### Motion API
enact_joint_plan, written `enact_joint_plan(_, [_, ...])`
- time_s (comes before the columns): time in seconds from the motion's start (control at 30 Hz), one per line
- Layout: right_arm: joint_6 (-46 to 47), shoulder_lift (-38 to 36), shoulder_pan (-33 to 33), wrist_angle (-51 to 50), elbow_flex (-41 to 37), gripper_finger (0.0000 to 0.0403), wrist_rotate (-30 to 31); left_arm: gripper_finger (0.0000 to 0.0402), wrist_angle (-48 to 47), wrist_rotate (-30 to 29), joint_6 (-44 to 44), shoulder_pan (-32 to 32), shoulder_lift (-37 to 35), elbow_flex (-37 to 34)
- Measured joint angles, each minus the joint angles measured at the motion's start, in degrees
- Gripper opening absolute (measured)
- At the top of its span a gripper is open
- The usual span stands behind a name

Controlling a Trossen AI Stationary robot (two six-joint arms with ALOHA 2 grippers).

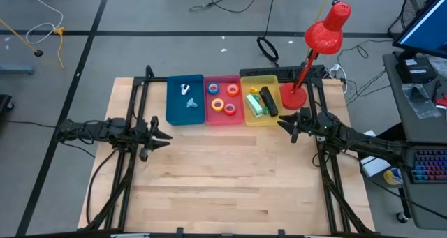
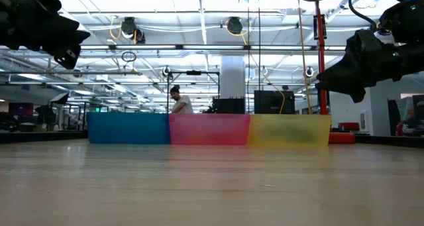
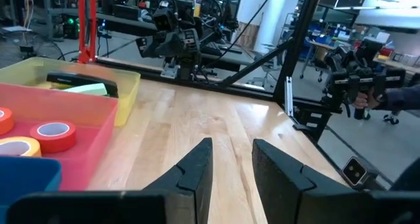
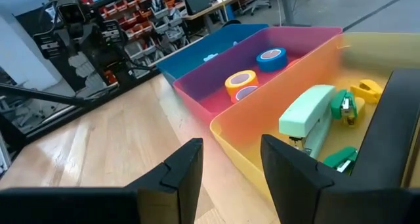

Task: Pick and place Stapler, Stapler remover, tape
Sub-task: Return to Home Position

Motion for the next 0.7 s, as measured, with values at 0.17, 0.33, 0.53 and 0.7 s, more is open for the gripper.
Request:
enact_joint_plan(0.17, [0.65,0.02,0.00,-0.05,0.00,0.0148,-0.04,0.0108,0.04,-0.02,-1.02,0.00,0.00,0.00])
enact_joint_plan(0.33, [0.43,0.04,0.00,0.49,-0.04,0.0150,-0.02,0.0108,0.01,-0.01,-1.02,0.00,0.00,0.00])
enact_joint_plan(0.53, [0.43,0.04,0.00,3.13,-0.15,0.0147,-0.09,0.0108,0.01,-0.02,-1.04,0.00,0.00,0.00])
enact_joint_plan(0.7, [0.41,0.04,0.00,4.80,-0.15,0.0148,-0.28,0.0108,0.01,-0.02,-1.06,0.00,0.00,0.00])
